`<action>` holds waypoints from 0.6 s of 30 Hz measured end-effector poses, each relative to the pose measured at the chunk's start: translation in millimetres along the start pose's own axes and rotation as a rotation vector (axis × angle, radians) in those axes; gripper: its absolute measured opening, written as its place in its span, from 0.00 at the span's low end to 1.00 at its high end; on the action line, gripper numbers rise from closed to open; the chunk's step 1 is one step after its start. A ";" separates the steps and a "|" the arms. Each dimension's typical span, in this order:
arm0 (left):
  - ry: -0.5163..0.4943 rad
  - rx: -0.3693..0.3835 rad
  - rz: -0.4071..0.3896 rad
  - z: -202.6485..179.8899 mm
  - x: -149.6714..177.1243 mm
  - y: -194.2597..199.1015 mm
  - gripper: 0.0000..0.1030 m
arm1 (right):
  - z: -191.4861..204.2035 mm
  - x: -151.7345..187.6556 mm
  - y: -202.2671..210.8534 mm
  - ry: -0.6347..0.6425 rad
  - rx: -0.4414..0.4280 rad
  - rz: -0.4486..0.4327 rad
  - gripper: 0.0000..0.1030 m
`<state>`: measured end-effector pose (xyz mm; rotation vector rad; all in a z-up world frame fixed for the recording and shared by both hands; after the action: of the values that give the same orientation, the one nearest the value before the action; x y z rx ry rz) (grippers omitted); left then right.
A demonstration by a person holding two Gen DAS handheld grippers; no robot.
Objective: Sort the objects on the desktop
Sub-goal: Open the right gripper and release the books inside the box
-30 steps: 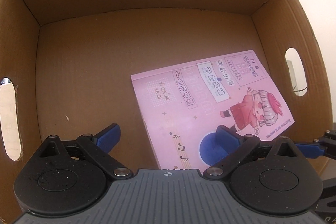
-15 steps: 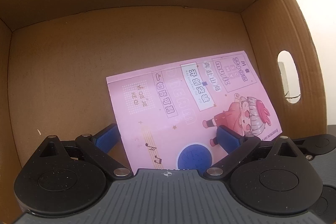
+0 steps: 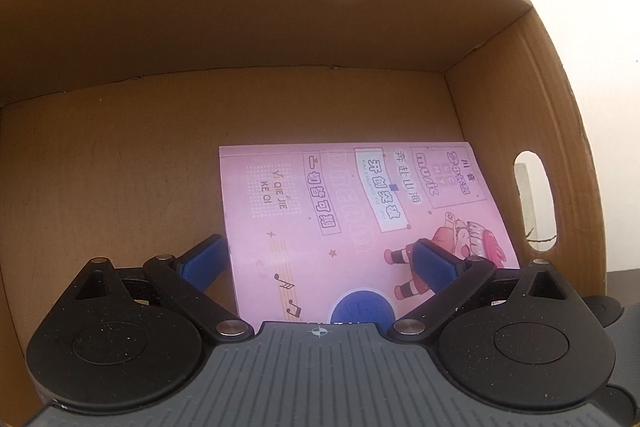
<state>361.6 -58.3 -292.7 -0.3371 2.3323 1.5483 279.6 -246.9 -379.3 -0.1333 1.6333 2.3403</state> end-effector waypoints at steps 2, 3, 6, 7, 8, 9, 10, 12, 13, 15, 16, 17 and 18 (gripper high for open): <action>0.003 0.005 -0.011 0.8 -6.7 2.4 0.96 | -0.9 -2.9 0.8 -0.018 -0.003 -0.015 0.43; 0.003 0.002 -0.017 1.8 -10.3 3.5 0.96 | -1.1 -4.3 1.1 -0.027 -0.003 -0.023 0.43; 0.009 -0.004 -0.026 6.6 -19.0 6.1 0.96 | -1.1 -8.1 2.1 -0.028 0.007 -0.049 0.43; 0.011 -0.003 -0.031 8.1 -21.8 7.3 0.96 | -0.9 -9.2 2.6 -0.026 0.011 -0.058 0.43; 0.013 0.000 -0.036 9.5 -24.5 8.9 0.96 | -0.8 -10.2 2.9 -0.025 0.015 -0.065 0.42; 0.015 0.002 -0.040 11.0 -27.4 10.7 0.96 | -0.6 -11.0 3.1 -0.025 0.015 -0.072 0.42; 0.016 0.003 -0.044 12.2 -29.8 12.3 0.96 | -0.1 -12.0 3.6 -0.026 0.016 -0.079 0.42; 0.021 0.002 -0.047 15.2 -34.6 15.5 0.97 | 1.4 -12.8 3.7 -0.026 0.017 -0.087 0.42; 0.024 0.002 -0.053 16.6 -37.3 17.6 0.97 | 2.6 -12.7 3.6 -0.026 0.017 -0.092 0.42; 0.029 0.000 -0.064 8.6 -45.3 10.9 0.97 | 5.2 -12.3 3.6 -0.019 0.021 -0.102 0.42; 0.034 0.001 -0.069 10.3 -47.7 12.9 0.97 | 6.1 -12.1 3.8 -0.015 0.024 -0.106 0.42; 0.041 0.003 -0.074 11.9 -50.1 14.8 0.97 | 7.8 -11.7 4.2 -0.006 0.028 -0.112 0.42; 0.050 0.006 -0.081 14.5 -53.0 17.4 0.97 | 8.9 -11.3 4.4 0.001 0.032 -0.117 0.42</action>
<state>406.0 -37.3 -262.5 -0.4683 2.3295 1.5112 290.0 -242.1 -369.5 -0.2167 1.6168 2.2269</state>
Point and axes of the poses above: each gripper's, at about its wrist camera, not at the fingertips, and y roughly against the way its jaws point, z to its left, x to its underside, the point moved 10 cm from there along -y, roughly the way its jaws point, and after that the axes turned 11 degrees about -z, right-handed, at the moved point
